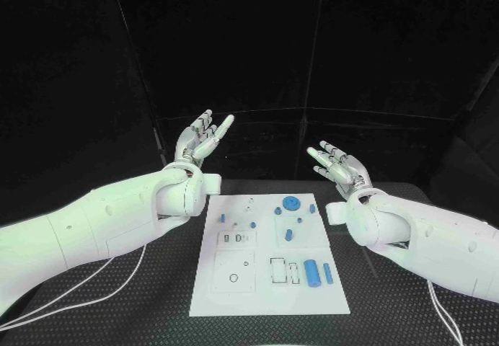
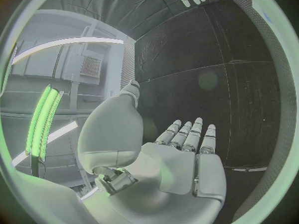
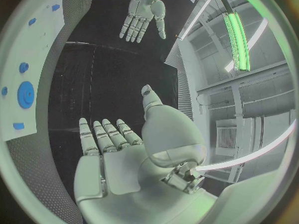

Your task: Assemble the parts on the task board

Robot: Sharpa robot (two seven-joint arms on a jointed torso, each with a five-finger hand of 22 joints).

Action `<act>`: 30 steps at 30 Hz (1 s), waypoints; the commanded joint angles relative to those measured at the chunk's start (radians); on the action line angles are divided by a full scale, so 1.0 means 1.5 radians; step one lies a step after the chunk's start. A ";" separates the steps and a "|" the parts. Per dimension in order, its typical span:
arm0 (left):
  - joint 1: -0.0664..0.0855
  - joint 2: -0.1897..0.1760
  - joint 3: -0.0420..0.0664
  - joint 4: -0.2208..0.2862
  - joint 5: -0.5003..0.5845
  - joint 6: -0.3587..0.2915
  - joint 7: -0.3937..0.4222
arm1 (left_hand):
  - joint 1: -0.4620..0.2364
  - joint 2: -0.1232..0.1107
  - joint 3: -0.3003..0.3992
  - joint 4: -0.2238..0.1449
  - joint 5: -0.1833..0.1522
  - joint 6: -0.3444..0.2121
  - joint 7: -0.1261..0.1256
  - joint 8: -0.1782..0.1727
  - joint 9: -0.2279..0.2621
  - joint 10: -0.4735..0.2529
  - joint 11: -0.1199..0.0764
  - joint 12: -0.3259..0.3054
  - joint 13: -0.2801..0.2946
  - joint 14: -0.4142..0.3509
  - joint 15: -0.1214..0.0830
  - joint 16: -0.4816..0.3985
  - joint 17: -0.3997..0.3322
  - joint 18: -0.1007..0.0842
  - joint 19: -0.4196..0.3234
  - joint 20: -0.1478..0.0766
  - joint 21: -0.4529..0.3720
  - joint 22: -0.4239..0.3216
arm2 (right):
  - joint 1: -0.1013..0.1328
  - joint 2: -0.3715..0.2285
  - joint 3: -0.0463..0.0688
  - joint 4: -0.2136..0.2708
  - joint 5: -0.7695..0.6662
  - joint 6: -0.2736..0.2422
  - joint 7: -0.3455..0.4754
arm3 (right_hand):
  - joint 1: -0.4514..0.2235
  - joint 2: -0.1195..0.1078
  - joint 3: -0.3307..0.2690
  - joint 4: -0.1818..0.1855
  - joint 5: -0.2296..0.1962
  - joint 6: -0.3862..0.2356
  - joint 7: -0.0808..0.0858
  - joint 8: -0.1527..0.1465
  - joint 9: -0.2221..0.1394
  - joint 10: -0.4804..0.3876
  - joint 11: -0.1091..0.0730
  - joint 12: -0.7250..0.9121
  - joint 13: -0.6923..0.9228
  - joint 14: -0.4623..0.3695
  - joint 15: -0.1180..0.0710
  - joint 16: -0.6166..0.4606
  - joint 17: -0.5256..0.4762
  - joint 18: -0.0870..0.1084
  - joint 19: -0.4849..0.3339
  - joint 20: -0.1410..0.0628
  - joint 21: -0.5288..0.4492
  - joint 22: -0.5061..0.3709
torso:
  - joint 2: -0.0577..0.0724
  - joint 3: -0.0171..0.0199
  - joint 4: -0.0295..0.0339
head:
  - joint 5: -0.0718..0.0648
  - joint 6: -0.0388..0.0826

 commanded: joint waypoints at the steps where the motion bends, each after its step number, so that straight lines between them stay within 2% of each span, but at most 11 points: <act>1: 0.001 0.001 0.001 -0.001 -0.020 0.040 0.024 | 0.006 0.000 0.001 0.003 0.003 0.004 0.035 0.003 0.001 -0.001 0.005 0.003 0.001 0.004 0.001 0.004 0.001 0.008 0.000 0.003 0.003 0.001 | 0.000 0.004 0.005 -0.011 -0.073 0.103 -0.043 | 0.110 0.002 0.020 -0.063 -0.012 0.090 0.098 0.017 0.010 0.123 0.027 0.021 0.011 0.157 0.023 0.031 0.015 0.036 0.115 0.002 0.042 0.021 | 0.000 0.0002 -0.0002 | 0.000 0.000; 3: 0.001 0.001 0.001 -0.001 -0.020 0.040 0.024 | 0.006 0.004 0.004 0.003 0.003 0.005 0.038 0.004 0.001 0.001 0.008 0.003 0.001 0.008 0.003 0.005 0.002 0.014 0.003 0.003 0.004 0.001 | -0.001 0.006 0.007 -0.016 -0.081 0.114 -0.048 | 0.135 0.000 0.030 -0.085 -0.015 0.164 0.097 0.032 0.018 0.224 0.029 0.039 0.019 0.264 0.017 0.056 0.023 0.050 0.195 0.002 0.072 0.035 | 0.000 0.0002 -0.0002 | 0.000 0.000; 5: 0.001 0.001 0.001 -0.001 -0.020 0.040 0.024 | 0.008 0.010 0.009 0.002 0.003 0.011 0.042 0.005 0.002 0.007 0.012 0.005 0.002 0.020 0.006 0.008 0.004 0.024 0.008 0.003 0.006 0.003 | -0.001 0.007 0.009 -0.019 -0.084 0.120 -0.050 | 0.151 -0.001 0.036 -0.101 -0.016 0.259 0.091 0.054 0.028 0.365 0.015 0.071 0.030 0.391 0.002 0.088 0.032 0.067 0.263 0.002 0.102 0.047 | 0.000 0.0002 -0.0002 | 0.000 0.000; 6: 0.001 -0.011 0.000 -0.007 -0.013 0.054 0.020 | 0.011 0.015 0.013 0.002 0.003 0.019 0.045 0.007 0.003 0.016 0.016 0.006 0.003 0.038 0.008 0.012 0.007 0.034 0.016 0.004 0.008 0.005 | 0.016 -0.001 0.009 -0.041 -0.232 0.071 -0.043 | 0.158 -0.001 0.040 -0.110 -0.017 0.316 0.085 0.066 0.033 0.397 0.007 0.079 0.030 0.424 -0.008 0.096 0.032 0.077 0.286 0.002 0.114 0.051 | 0.001 0.0011 -0.0026 | -0.003 -0.027; 9: 0.001 -0.014 0.000 -0.006 -0.013 0.059 0.019 | 0.020 0.029 0.024 0.001 0.002 0.047 0.054 0.013 0.007 0.049 0.025 0.013 0.008 0.080 0.011 0.022 0.013 0.051 0.035 0.008 0.015 0.009 | 0.021 0.000 0.009 -0.050 -0.274 0.064 -0.047 | 0.165 0.001 0.045 -0.124 -0.019 0.410 0.072 0.082 0.038 0.446 -0.008 0.088 0.026 0.479 -0.025 0.105 0.030 0.091 0.324 -0.001 0.134 0.055 | 0.001 0.0005 -0.0023 | -0.007 -0.030; 11: 0.001 -0.017 0.000 -0.005 -0.012 0.062 0.018 | 0.032 0.041 0.034 -0.001 0.003 0.084 0.062 0.022 0.012 0.091 0.036 0.022 0.013 0.130 0.014 0.036 0.021 0.057 0.061 0.011 0.025 0.015 | 0.025 0.001 0.009 -0.056 -0.305 0.061 -0.052 | 0.165 0.002 0.048 -0.133 -0.019 0.436 0.065 0.082 0.035 0.471 -0.016 0.087 0.023 0.511 -0.033 0.106 0.028 0.092 0.347 -0.006 0.146 0.058 | 0.002 0.0009 -0.0015 | -0.010 -0.031; 14: 0.001 -0.026 0.000 0.003 -0.012 0.067 0.018 | 0.057 0.057 0.044 0.000 0.002 0.161 0.067 0.040 0.022 0.189 0.049 0.044 0.022 0.257 0.022 0.070 0.038 0.052 0.154 0.012 0.061 0.034 | 0.033 0.004 0.009 -0.065 -0.367 0.058 -0.065 | 0.161 0.004 0.053 -0.153 -0.015 0.465 0.059 0.074 0.028 0.508 -0.027 0.076 0.021 0.564 -0.048 0.104 0.028 0.093 0.382 -0.021 0.163 0.061 | 0.005 0.0023 -0.0029 | -0.010 -0.032; 17: 0.001 -0.036 0.000 0.014 -0.012 0.072 0.018 | 0.084 0.071 0.051 -0.006 0.003 0.264 0.063 0.066 0.034 0.347 0.063 0.082 0.037 0.368 0.026 0.106 0.052 0.047 0.357 0.006 0.144 0.075 | 0.041 0.006 0.009 -0.071 -0.439 0.064 -0.087 | 0.156 0.007 0.060 -0.171 -0.010 0.489 0.052 0.070 0.027 0.541 -0.038 0.070 0.022 0.617 -0.064 0.109 0.033 0.093 0.417 -0.038 0.184 0.067 | 0.012 0.0035 -0.0032 | -0.010 -0.032; 19: 0.000 -0.042 0.000 0.022 -0.012 0.075 0.018 | 0.103 0.079 0.052 -0.009 0.001 0.332 0.066 0.082 0.040 0.441 0.053 0.103 0.042 0.420 0.010 0.122 0.057 0.058 0.416 0.009 0.172 0.084 | 0.045 0.006 0.009 -0.073 -0.480 0.069 -0.102 | 0.154 0.006 0.063 -0.178 -0.007 0.499 0.049 0.067 0.027 0.558 -0.044 0.065 0.022 0.643 -0.073 0.112 0.036 0.093 0.435 -0.047 0.197 0.072 | 0.017 0.0044 -0.0026 | -0.011 -0.029; 22: 0.000 -0.053 0.000 0.038 -0.014 0.083 0.016 | 0.124 0.084 0.049 -0.016 0.001 0.411 0.066 0.098 0.046 0.490 0.034 0.113 0.041 0.484 -0.006 0.142 0.066 0.067 0.474 -0.003 0.198 0.092 | 0.051 0.006 0.009 -0.076 -0.557 0.084 -0.134 | 0.155 0.000 0.069 -0.179 -0.005 0.519 0.041 0.063 0.027 0.589 -0.054 0.058 0.022 0.693 -0.089 0.120 0.045 0.092 0.467 -0.065 0.225 0.084 | 0.025 0.0052 -0.0004 | -0.011 -0.028; 30: -0.005 -0.094 -0.001 0.099 -0.022 0.104 0.001 | 0.158 0.092 0.034 -0.034 0.001 0.469 0.052 0.100 0.040 0.560 0.011 0.108 0.034 0.581 -0.038 0.161 0.093 0.065 0.582 -0.034 0.247 0.109 | 0.070 0.011 0.009 -0.072 -0.772 0.154 -0.226 | 0.149 -0.026 0.067 -0.177 -0.002 0.546 0.025 0.052 0.028 0.638 -0.074 0.042 0.024 0.824 -0.125 0.181 0.092 0.092 0.547 -0.109 0.320 0.132 | 0.053 0.0059 0.0055 | -0.017 -0.024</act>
